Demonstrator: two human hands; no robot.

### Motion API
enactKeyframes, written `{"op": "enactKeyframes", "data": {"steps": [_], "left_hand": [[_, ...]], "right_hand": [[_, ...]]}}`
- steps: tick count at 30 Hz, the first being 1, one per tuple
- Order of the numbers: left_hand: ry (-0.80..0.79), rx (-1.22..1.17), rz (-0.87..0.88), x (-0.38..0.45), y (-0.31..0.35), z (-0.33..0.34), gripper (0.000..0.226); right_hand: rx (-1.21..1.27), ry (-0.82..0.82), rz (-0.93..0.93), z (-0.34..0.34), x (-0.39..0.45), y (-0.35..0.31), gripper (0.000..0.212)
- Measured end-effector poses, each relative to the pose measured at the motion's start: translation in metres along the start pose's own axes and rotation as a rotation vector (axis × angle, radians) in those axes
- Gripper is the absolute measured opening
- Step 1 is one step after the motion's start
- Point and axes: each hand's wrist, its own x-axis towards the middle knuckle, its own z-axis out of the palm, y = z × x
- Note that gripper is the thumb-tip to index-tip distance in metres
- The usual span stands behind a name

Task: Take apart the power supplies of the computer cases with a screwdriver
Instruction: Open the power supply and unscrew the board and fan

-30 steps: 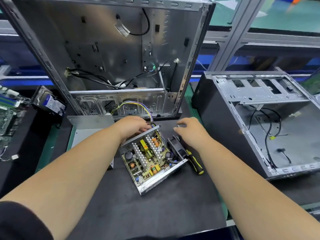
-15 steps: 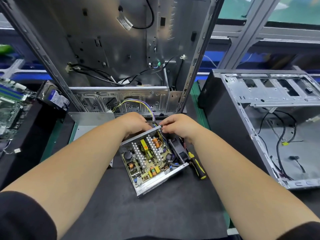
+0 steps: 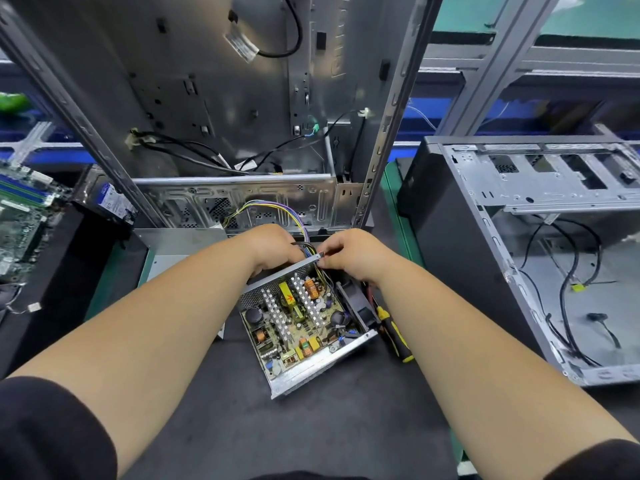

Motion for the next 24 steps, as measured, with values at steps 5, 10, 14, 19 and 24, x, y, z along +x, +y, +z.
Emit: {"op": "enactKeyframes", "data": {"steps": [5, 10, 14, 19, 24], "left_hand": [[-0.012, -0.03, 0.046, 0.004, -0.004, 0.004, 0.024], [0.039, -0.17, 0.067, 0.009, -0.005, 0.012, 0.016], [0.106, -0.223, 0.105, 0.011, -0.005, 0.015, 0.021], [0.178, -0.226, 0.136, 0.011, -0.003, 0.016, 0.023], [0.201, -0.201, 0.186, 0.01, -0.002, 0.014, 0.013]], "right_hand": [[0.0, 0.025, -0.01, 0.001, 0.002, 0.004, 0.018], [0.158, 0.06, 0.017, 0.003, 0.002, 0.011, 0.021], [0.234, 0.08, 0.006, 0.004, 0.003, 0.012, 0.026], [0.357, 0.174, 0.063, 0.006, 0.003, 0.008, 0.028], [0.476, 0.206, 0.12, 0.008, 0.004, 0.0, 0.022]]}}
